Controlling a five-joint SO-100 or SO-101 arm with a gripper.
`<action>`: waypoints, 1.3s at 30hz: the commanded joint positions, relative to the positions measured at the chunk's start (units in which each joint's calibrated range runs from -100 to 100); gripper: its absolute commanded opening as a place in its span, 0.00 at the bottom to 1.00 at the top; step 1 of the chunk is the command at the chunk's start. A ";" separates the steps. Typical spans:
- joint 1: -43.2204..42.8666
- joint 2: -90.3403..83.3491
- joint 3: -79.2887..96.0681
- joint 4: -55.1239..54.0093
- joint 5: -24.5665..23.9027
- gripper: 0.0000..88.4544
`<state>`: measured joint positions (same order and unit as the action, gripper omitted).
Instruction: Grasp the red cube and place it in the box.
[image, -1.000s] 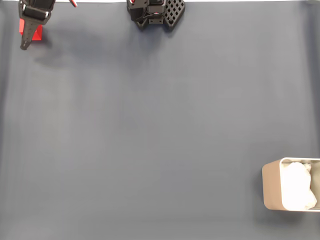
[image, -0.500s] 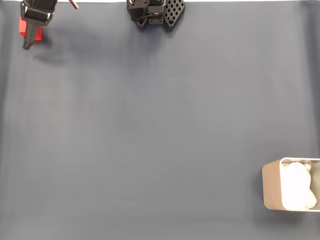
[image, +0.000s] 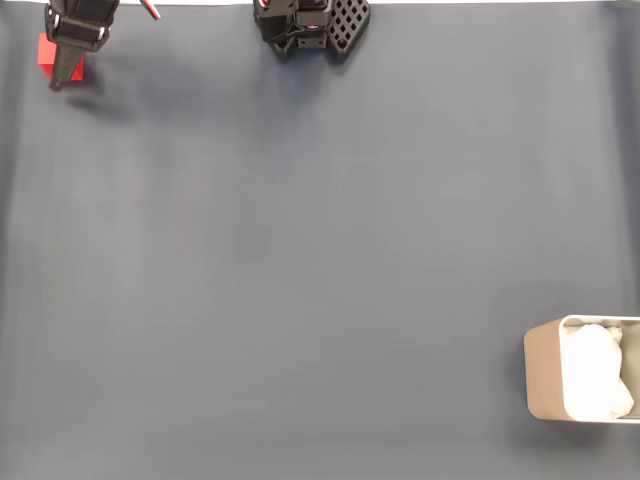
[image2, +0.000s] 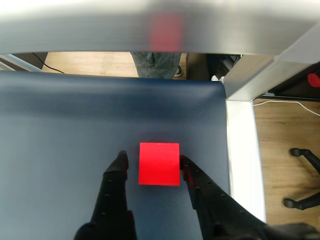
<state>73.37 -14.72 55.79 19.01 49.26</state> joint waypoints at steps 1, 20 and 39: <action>-0.07 -0.18 -0.22 -0.98 0.44 0.20; -0.07 0.08 -0.22 -0.57 0.68 0.05; -3.98 -2.26 -4.69 3.77 0.73 0.04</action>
<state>71.07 -14.37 54.16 20.84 49.89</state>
